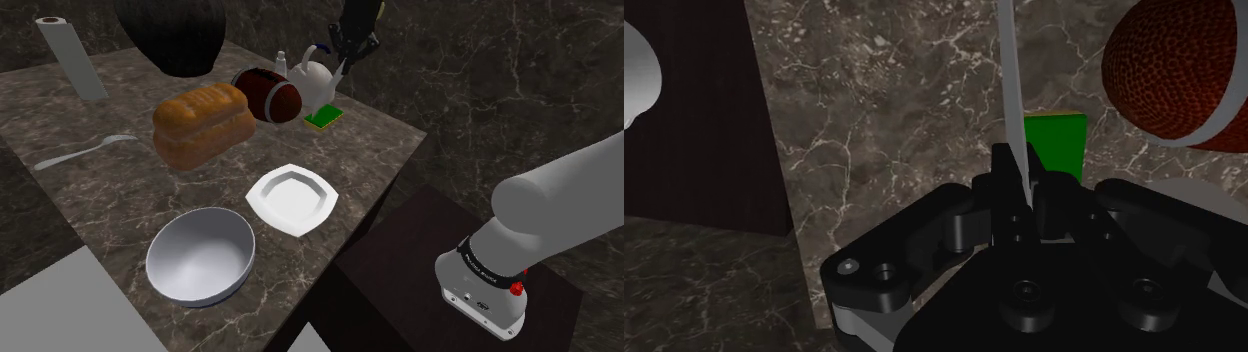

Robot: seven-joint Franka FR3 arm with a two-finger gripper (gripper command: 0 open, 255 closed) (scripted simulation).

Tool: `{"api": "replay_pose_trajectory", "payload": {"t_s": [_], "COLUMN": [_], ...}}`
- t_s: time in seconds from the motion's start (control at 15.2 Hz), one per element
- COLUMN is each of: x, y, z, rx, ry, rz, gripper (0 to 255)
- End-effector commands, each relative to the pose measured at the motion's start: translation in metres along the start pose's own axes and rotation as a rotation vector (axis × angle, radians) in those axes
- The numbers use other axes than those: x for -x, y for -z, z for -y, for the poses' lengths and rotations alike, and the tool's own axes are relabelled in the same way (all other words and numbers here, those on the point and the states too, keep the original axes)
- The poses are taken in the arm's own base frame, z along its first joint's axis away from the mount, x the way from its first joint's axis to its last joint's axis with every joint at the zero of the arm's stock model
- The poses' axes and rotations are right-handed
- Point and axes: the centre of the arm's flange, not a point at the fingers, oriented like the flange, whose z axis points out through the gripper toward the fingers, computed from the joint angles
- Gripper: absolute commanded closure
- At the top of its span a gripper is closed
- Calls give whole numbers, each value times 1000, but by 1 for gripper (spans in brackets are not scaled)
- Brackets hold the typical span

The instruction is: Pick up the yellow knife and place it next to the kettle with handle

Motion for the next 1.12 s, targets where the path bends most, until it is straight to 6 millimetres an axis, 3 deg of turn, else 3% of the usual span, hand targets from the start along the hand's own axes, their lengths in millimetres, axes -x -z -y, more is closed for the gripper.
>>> {"api": "replay_pose_trajectory", "payload": {"t_s": [0.0,1.06], "x": [-2,-10], "y": [-11,-95], "z": [0,-3], "rx": [0,0], "ry": [0,0], "rz": [0,0], "gripper": [255,255]}}
